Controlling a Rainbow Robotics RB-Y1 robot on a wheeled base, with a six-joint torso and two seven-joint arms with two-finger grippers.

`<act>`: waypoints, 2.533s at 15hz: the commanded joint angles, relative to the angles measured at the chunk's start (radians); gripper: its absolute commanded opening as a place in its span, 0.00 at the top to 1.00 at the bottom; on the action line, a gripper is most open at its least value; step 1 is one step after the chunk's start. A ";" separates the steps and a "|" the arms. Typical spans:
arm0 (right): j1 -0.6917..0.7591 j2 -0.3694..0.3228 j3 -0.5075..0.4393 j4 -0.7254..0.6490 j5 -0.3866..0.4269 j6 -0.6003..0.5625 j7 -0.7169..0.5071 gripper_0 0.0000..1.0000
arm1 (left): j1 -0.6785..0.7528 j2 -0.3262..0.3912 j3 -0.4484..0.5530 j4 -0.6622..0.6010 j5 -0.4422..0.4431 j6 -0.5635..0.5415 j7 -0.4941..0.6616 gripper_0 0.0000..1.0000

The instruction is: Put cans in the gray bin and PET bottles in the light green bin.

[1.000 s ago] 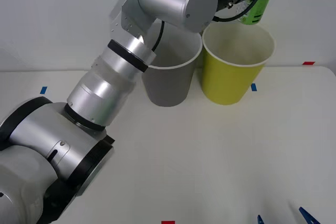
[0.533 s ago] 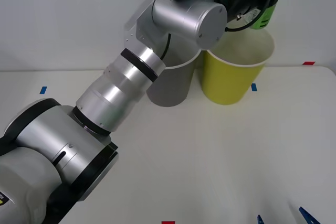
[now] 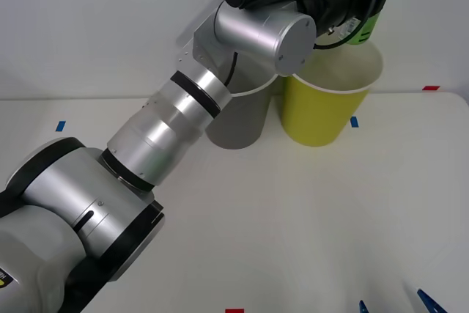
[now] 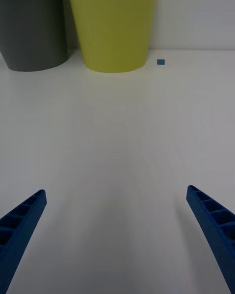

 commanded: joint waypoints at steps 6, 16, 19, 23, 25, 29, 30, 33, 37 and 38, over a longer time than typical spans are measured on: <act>0.000 0.000 0.000 0.000 0.000 0.000 0.000 0.00 | 0.000 0.037 -0.011 -0.001 -0.009 0.001 -0.029 0.00; 0.000 0.000 0.000 0.000 0.000 0.000 0.000 0.00 | 0.339 0.356 -0.099 -0.497 0.024 -0.001 -0.014 0.00; 0.000 0.000 0.000 0.000 0.000 0.000 0.000 0.00 | 0.453 0.451 -0.090 -0.584 0.026 -0.082 -0.003 0.00; 0.000 0.000 0.000 0.000 0.000 0.000 0.000 0.00 | 0.686 0.563 -0.037 -0.758 0.024 -0.164 -0.002 0.00; 0.000 0.000 0.000 0.000 0.000 0.000 0.000 0.00 | 0.824 0.599 0.019 -0.873 0.024 -0.164 -0.002 0.00; 0.000 0.000 0.000 0.000 0.000 0.000 0.000 0.00 | 1.157 0.620 0.128 -1.080 0.009 -0.226 -0.016 0.00; 0.000 0.000 0.000 0.000 0.000 0.000 0.000 0.00 | 1.227 0.620 0.137 -1.100 0.001 -0.273 -0.023 0.00; 0.000 0.000 0.000 0.000 0.000 0.000 0.000 0.00 | 1.382 0.625 0.137 -1.117 -0.014 -0.395 -0.042 0.00; 0.000 0.000 0.000 0.000 0.000 0.000 0.000 0.00 | 1.520 0.576 0.139 -1.130 -0.029 -0.414 -0.060 0.00; 0.000 0.000 0.000 0.000 0.000 0.000 0.000 0.00 | 1.548 0.527 0.141 -1.130 -0.035 -0.414 -0.066 0.00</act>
